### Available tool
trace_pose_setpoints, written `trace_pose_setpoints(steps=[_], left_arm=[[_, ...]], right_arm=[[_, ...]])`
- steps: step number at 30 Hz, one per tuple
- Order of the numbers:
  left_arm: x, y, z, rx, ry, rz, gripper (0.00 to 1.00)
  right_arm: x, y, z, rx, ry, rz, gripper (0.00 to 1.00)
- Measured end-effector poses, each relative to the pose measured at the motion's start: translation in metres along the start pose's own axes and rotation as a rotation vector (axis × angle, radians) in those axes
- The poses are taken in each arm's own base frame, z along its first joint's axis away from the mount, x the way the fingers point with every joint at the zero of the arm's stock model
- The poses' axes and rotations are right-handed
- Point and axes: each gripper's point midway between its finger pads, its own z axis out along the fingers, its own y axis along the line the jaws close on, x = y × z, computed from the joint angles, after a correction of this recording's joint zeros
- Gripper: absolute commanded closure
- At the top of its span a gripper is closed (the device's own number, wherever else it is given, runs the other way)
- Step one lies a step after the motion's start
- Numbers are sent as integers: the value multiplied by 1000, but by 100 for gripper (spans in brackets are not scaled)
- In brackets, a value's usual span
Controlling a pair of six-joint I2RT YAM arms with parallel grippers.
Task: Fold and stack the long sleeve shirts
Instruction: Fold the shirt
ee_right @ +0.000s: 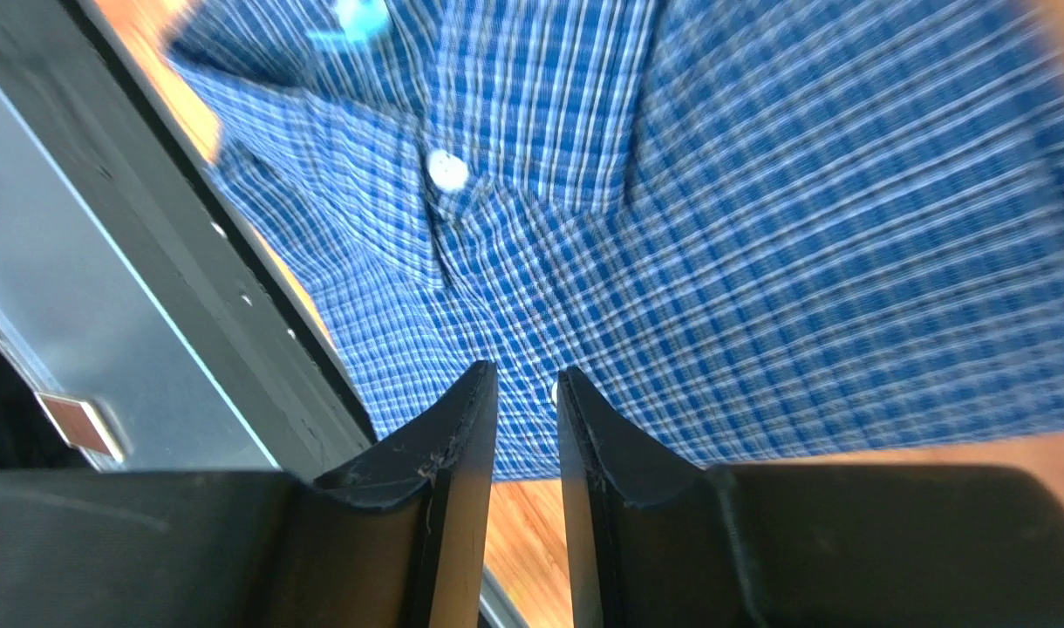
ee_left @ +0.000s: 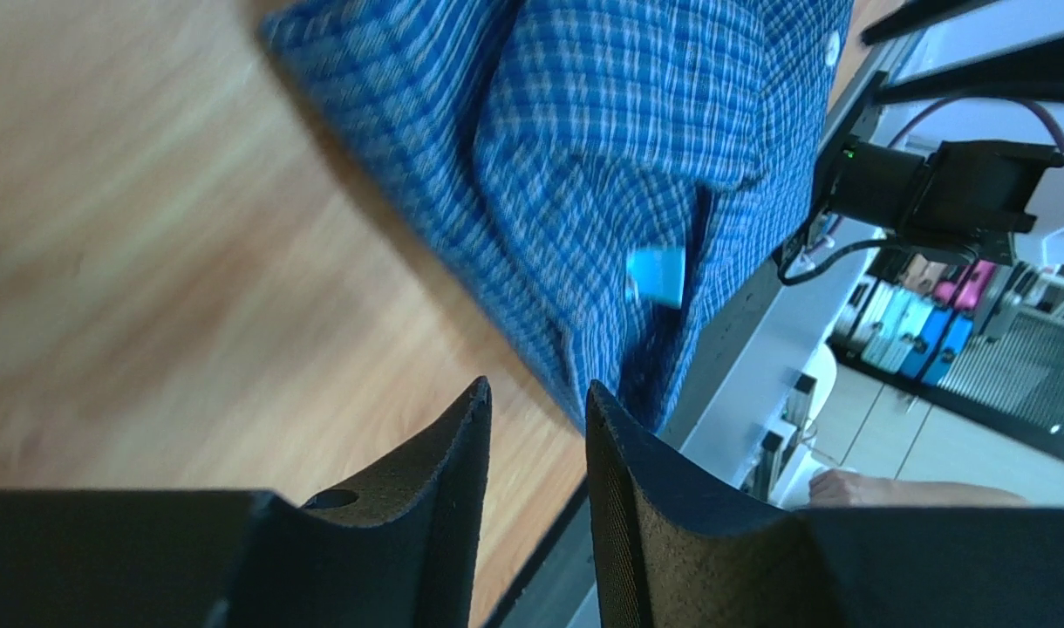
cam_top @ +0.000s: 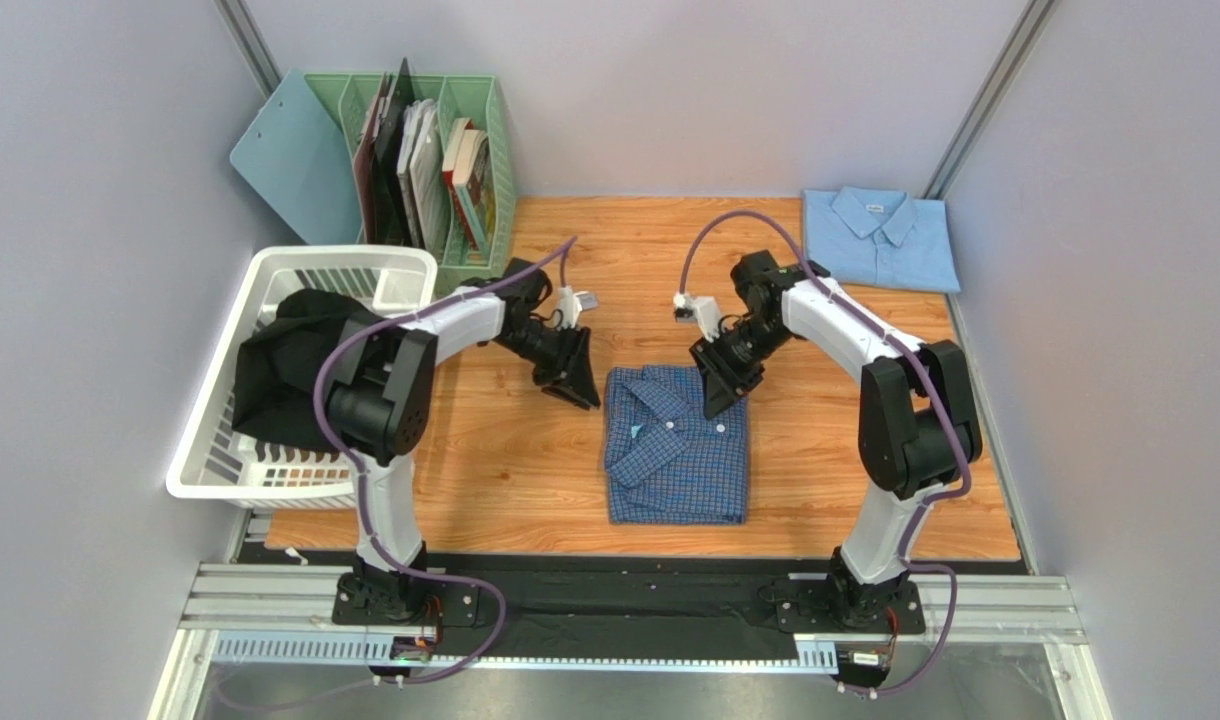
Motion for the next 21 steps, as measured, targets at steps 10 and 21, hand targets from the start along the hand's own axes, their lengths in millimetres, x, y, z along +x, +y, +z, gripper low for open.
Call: trace_pose_setpoints(steps=[10,21], left_arm=[[-40,4,52,32,41,36,80],[-125,9,65,40,-15,135,50]], right_arm=[[58,16,45,-42,162,2,72],[26,111,93,-215,142,-85,62]])
